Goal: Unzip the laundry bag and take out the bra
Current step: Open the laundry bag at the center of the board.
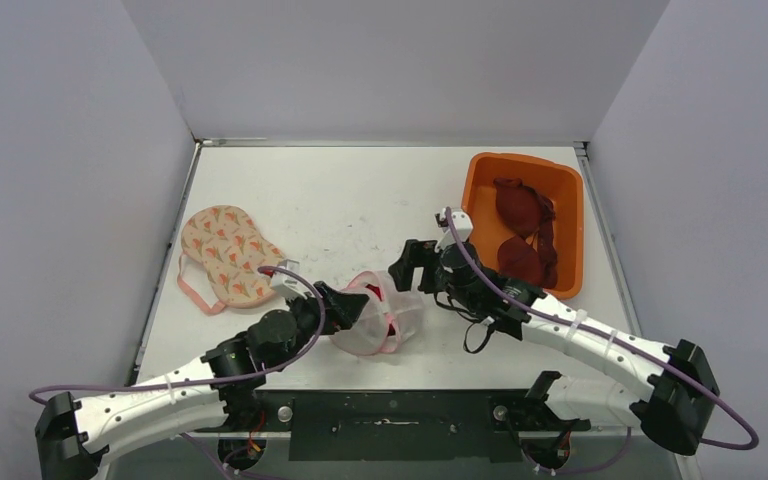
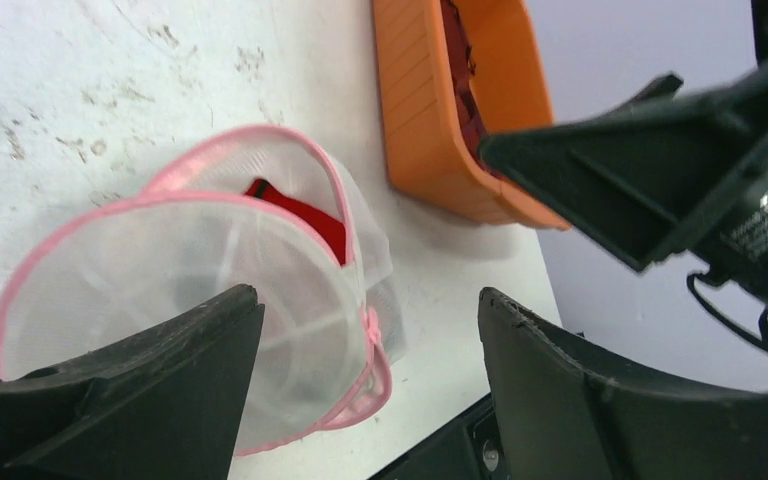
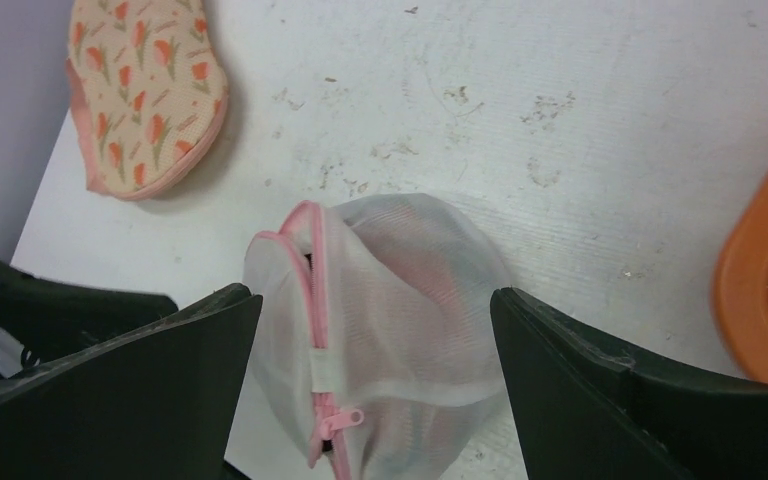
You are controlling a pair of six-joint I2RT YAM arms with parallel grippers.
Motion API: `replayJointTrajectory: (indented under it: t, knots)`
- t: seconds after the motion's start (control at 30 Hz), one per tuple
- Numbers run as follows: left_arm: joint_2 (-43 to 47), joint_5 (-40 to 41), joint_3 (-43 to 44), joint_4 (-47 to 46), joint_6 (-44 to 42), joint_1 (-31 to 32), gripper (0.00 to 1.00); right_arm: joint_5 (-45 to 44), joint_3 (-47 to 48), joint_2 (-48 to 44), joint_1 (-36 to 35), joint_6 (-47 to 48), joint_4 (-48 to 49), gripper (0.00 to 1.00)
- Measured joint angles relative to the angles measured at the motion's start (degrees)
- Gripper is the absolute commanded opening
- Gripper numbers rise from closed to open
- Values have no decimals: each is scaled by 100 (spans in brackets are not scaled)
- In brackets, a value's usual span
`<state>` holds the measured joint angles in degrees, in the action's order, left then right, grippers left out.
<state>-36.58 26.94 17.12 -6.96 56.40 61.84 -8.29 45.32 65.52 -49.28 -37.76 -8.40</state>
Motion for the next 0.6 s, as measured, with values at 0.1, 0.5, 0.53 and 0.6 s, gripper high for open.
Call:
replayJointTrajectory:
  t: [0.1,0.5,0.53,0.6]
  knots:
    - [337,247,190,452,-61,0,77,-83,17,-232,-415,-9,-122,87]
    - [1272,935,280,1888,190,0,77,-348,398,957,-1266,247,-560,82]
    - [1303,957,275,1943,219,0,77,-369,398,1043,-1268,267,-579,80]
    - [1327,992,273,2059,297,0,77,-391,398,1178,-1270,282,-588,79]
